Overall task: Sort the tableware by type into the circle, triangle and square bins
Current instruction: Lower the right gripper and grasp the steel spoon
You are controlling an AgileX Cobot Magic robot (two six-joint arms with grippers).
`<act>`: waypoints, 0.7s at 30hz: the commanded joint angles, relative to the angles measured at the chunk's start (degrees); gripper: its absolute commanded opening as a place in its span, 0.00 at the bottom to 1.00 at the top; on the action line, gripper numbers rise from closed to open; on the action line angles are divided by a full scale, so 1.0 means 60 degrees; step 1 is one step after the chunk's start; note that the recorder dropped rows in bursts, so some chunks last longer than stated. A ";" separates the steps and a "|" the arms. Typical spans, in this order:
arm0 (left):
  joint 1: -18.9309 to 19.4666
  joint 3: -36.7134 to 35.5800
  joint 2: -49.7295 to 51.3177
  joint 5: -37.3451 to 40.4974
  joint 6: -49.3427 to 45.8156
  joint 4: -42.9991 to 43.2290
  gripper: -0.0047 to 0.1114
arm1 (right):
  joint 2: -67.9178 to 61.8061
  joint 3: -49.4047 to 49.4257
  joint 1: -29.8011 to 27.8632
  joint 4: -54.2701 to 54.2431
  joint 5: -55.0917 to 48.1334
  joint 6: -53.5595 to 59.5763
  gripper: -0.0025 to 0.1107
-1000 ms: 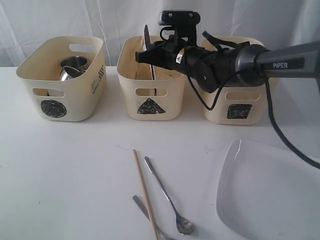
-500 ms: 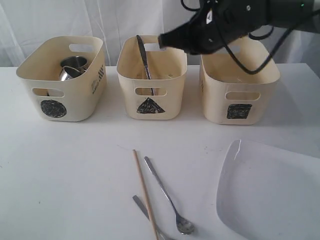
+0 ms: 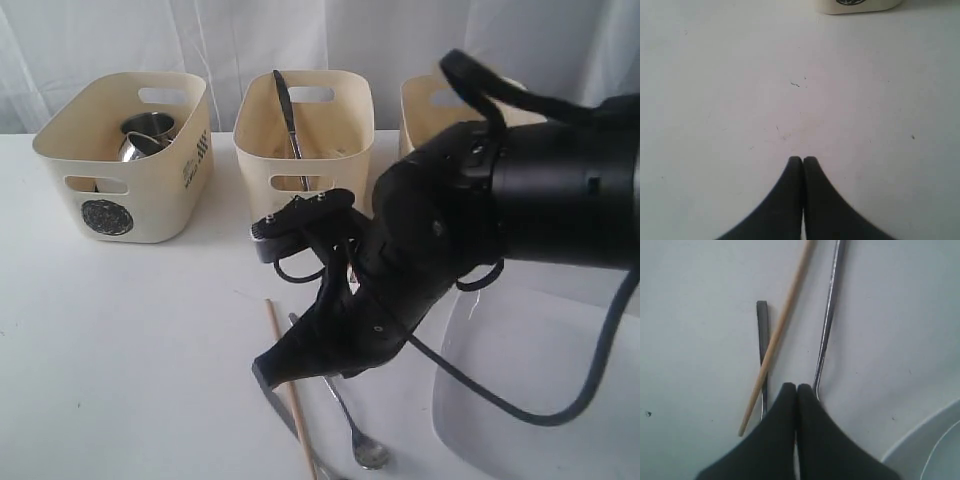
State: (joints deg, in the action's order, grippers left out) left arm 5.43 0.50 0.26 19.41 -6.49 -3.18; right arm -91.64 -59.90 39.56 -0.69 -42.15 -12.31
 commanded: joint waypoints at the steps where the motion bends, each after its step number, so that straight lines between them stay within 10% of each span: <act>1: 0.0016 -0.0083 -0.0043 0.0128 0.0015 -0.0034 0.04 | -0.0534 0.0108 0.0085 0.0324 0.0735 0.0095 0.07; 8: 0.0016 -0.0083 -0.0043 0.0128 0.0015 -0.0034 0.04 | -0.1604 0.0108 0.0085 0.0324 0.1441 0.0095 0.35; 21: 0.0016 -0.0083 -0.0043 0.0128 0.0015 -0.0034 0.04 | -0.2418 0.0108 0.0068 0.0759 0.1477 0.0095 0.35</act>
State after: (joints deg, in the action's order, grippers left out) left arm 5.43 0.50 0.26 19.41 -6.49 -3.18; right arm -105.50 -59.43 39.97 2.96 -33.37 -12.31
